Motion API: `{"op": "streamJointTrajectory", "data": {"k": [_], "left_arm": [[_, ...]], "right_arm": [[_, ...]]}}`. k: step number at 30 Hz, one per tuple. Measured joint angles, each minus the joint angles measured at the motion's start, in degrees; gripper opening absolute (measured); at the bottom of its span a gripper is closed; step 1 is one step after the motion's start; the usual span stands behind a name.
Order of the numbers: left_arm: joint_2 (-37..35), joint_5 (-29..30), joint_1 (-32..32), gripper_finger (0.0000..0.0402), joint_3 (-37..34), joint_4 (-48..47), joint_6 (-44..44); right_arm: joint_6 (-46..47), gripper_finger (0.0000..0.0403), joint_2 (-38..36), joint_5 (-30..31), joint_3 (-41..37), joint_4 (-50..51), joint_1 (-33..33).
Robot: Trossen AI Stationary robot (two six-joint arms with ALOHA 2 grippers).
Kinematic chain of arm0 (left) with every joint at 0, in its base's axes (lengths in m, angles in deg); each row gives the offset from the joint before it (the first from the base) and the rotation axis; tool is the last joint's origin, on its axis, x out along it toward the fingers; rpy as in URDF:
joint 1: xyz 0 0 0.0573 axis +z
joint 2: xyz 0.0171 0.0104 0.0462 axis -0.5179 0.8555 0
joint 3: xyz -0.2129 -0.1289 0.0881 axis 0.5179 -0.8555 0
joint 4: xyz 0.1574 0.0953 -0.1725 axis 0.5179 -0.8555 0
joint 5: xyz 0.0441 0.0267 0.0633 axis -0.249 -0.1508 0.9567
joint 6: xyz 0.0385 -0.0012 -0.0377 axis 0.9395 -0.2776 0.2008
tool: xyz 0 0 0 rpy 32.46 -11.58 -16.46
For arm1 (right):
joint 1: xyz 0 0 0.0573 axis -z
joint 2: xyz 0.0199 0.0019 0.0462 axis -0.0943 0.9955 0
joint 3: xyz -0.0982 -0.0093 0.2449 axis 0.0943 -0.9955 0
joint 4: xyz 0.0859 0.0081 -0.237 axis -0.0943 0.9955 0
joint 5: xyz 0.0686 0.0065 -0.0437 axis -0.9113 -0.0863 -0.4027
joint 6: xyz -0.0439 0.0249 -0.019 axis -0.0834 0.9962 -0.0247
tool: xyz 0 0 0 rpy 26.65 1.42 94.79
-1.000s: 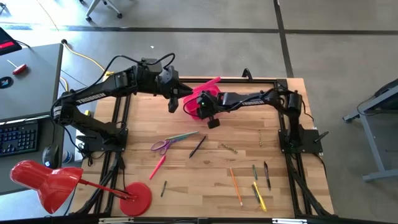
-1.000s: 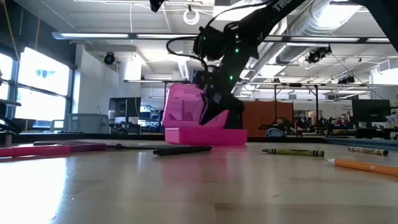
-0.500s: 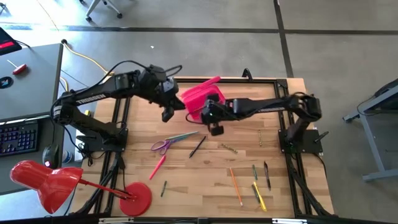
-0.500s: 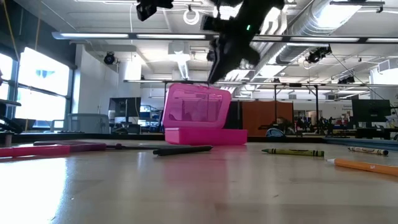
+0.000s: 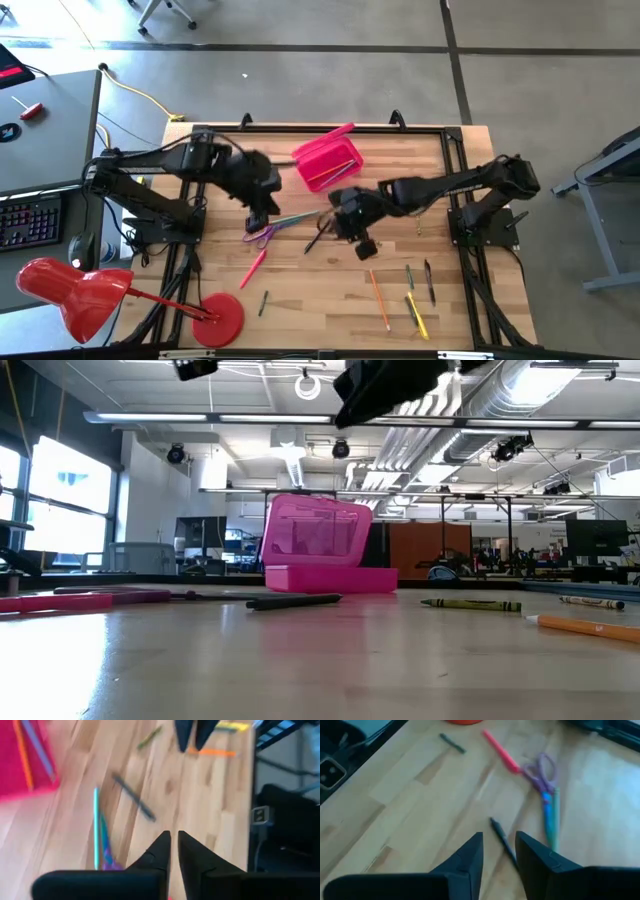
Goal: Pick & place school supplies into a supply box
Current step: Put the black pen into the pink supply box
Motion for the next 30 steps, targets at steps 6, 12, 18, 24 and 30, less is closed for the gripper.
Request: {"op": "streamJointTrajectory", "data": {"k": [6, 12, 18, 24, 30], "left_arm": [[-1.71, 6.89, -7.15, 0.0017, -0.04, -2.94, -4.13], [-5.99, 12.63, -10.44, 0.0032, 0.02, -0.86, -6.11], [-10.03, 18.93, -10.32, 0.0072, 0.05, -1.16, -6.00], [-11.48, 20.96, -10.34, 0.0080, 0.02, -2.14, -4.65], [-11.56, 21.14, -10.32, 0.0080, 0.00, -2.12, -3.54]], "right_arm": [[-6.86, 0.0112, 0.10, 8.53, -11.65, -18.76, -1.23], [-10.21, 0.0113, 2.56, -6.81, -19.50, -38.33, 1.48], [-11.61, 0.0113, 12.50, -9.64, -16.62, -42.01, 4.56], [-14.83, 0.0112, 20.88, -13.74, -12.45, -41.53, 7.51], [-16.72, 0.0112, 26.69, -18.24, -9.90, -41.69, 10.15]]}}
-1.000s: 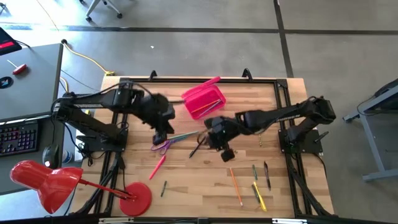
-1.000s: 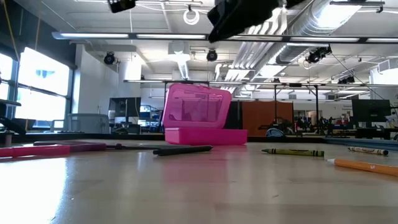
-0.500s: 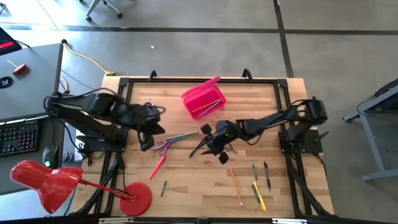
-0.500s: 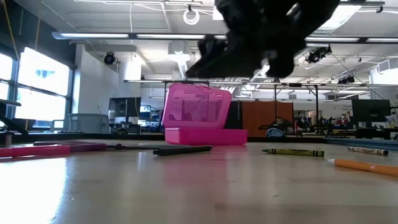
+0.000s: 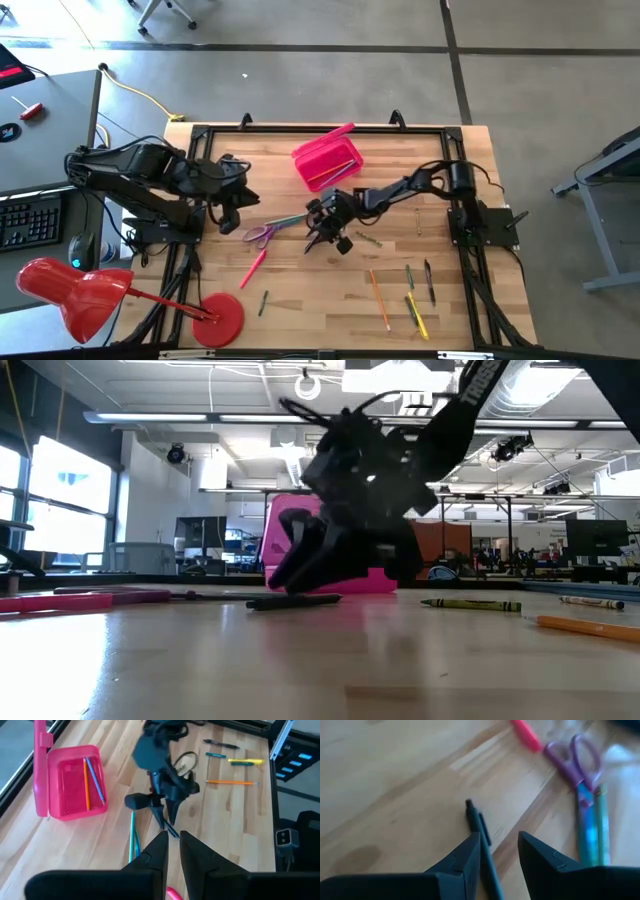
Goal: Pick & place school supplies into a supply box
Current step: Put the black pen into the pink supply box
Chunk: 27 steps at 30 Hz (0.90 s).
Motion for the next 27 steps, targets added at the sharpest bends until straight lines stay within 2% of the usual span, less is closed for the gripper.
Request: {"op": "streamJointTrajectory", "data": {"k": [2, 10, 17, 22, 27], "left_arm": [[-0.01, 0.31, 0.00, 0.0080, 0.00, 0.02, 0.95], [-0.02, 0.42, 0.00, 0.0081, 0.00, -0.07, 1.06], [-0.02, 1.48, 0.00, 0.0081, 0.02, -0.04, 0.81], [-0.02, 1.48, 0.00, 0.0081, 0.00, 0.04, 0.58], [-0.02, 1.85, 0.00, 0.0081, 0.00, 0.40, -0.04]], "right_arm": [[-0.14, 0.0112, 1.66, -3.04, 0.71, -0.02, 0.67], [-1.43, 0.0105, 6.28, -7.88, 1.08, -1.21, 2.31], [0.72, 0.0016, 11.35, -15.15, 1.17, -5.36, 3.80], [2.72, 0.0020, 10.36, -15.17, 1.11, -5.14, 3.39], [5.25, 0.0010, 2.53, -11.13, 0.55, -0.84, 1.50]]}}
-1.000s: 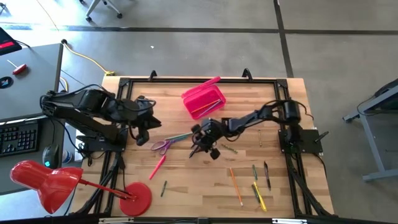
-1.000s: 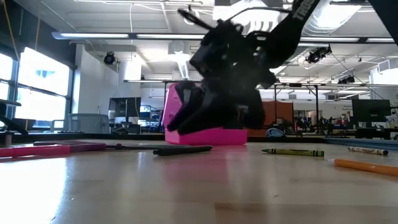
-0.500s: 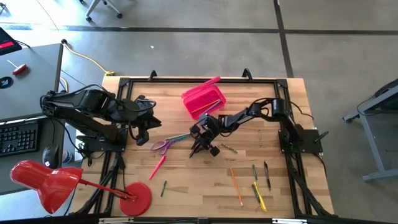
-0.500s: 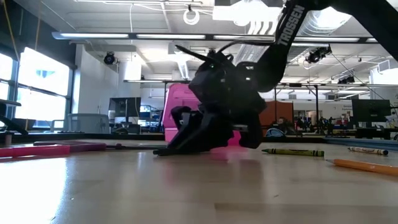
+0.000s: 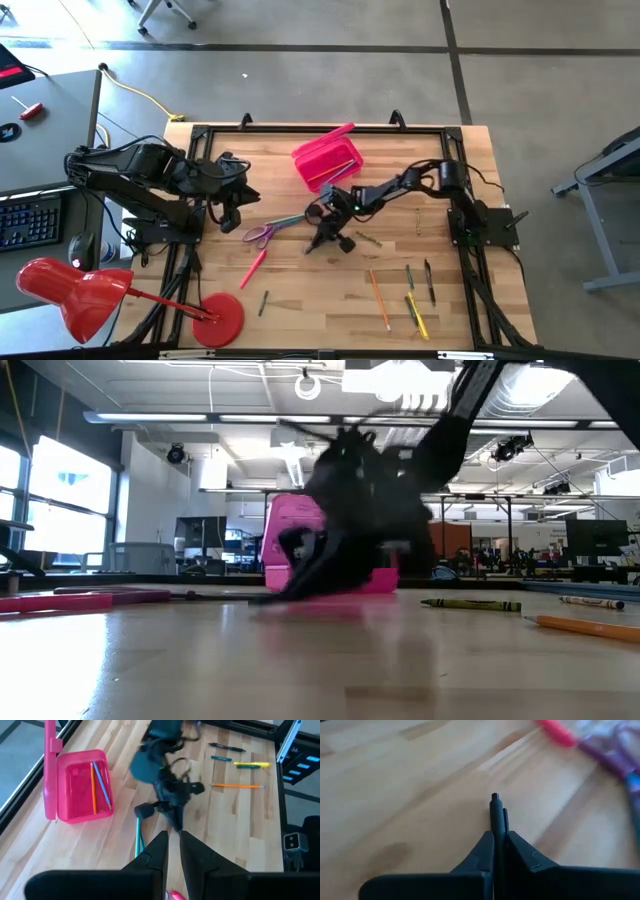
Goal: Pick & place school supplies into a supply box
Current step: Put the black pen into the pink supply box
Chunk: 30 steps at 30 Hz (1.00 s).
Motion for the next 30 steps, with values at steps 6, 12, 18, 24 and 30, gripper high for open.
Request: {"op": "streamJointTrajectory", "data": {"k": [6, 12, 18, 24, 30], "left_arm": [[0.00, 0.05, 0.00, 0.0081, 0.00, 0.17, -1.46], [0.00, 0.08, 0.00, 0.0081, 0.00, 0.26, -2.22], [0.02, 0.13, 0.00, 0.0081, 0.00, 1.39, -2.02], [0.04, 1.78, 0.00, 0.0081, 0.00, 2.14, -1.02], [0.04, 2.12, 0.00, 0.0081, 0.00, 2.26, -0.91]], "right_arm": [[-4.56, 0.0010, -14.64, 11.72, 0.26, 9.76, -0.01], [-16.52, 0.0013, -24.58, 23.42, 0.25, 17.25, 3.69], [-15.16, 0.0010, -23.28, 24.41, 0.12, 18.65, 12.15], [-13.90, 0.0013, -15.32, 22.97, 0.15, 14.54, 16.46], [-10.13, 0.0016, -10.34, 26.28, 0.29, 9.47, 17.20]]}}
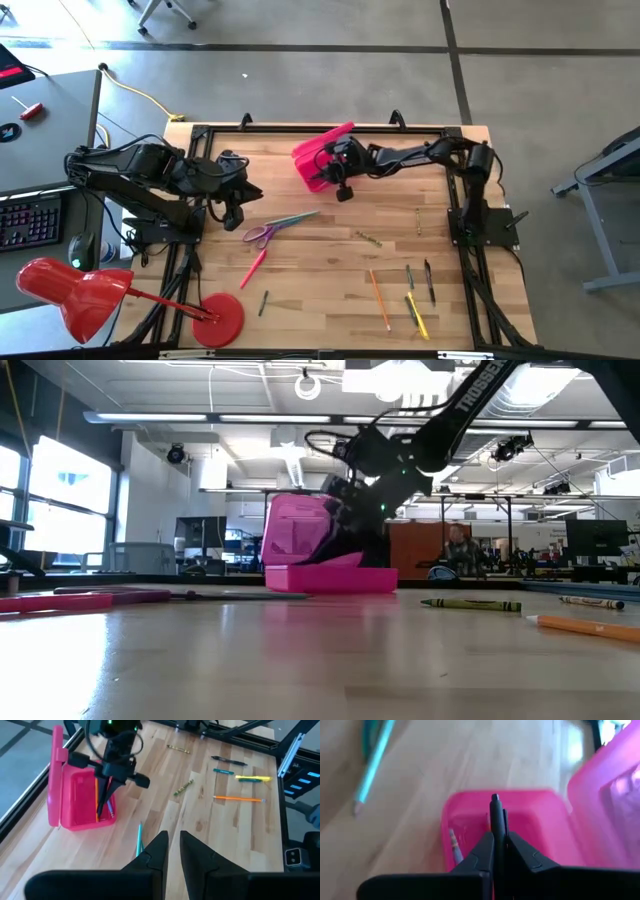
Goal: Pick & place school supplies into a supply box
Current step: Put the black pen into the pink supply box, then put the green pencil into the pink supply box
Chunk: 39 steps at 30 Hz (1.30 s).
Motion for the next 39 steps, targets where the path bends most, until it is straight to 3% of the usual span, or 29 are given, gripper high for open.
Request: {"op": "streamJointTrajectory", "data": {"k": [11, 18, 24, 29, 33, 39], "left_arm": [[0.00, 0.39, 0.00, 0.0081, 0.00, 0.00, 0.48], [0.00, 0.38, 0.00, 0.0081, 0.00, 0.00, 0.46], [0.02, 0.21, 0.00, 0.0081, 0.00, -0.14, 0.46], [0.02, 0.01, 0.00, 0.0081, 0.01, -0.15, -0.47], [0.04, 0.04, 0.00, 0.0081, 0.02, -0.07, -0.57], [0.04, -0.18, 0.00, 0.0081, 0.00, -0.01, -0.56]], "right_arm": [[3.69, 0.0067, -0.04, -0.05, 0.00, -1.14, 0.61], [3.77, 0.0092, -0.82, 3.06, 0.00, -0.38, 0.02], [4.41, 0.0093, -7.04, 2.25, 0.01, 1.69, -5.27], [12.99, 0.0093, -10.23, 0.52, 0.11, 1.80, -11.14], [17.91, 0.0094, -7.33, -1.93, 0.09, 0.92, -15.53], [17.42, 0.0094, 1.36, 7.31, -0.02, -8.69, -20.08]]}}
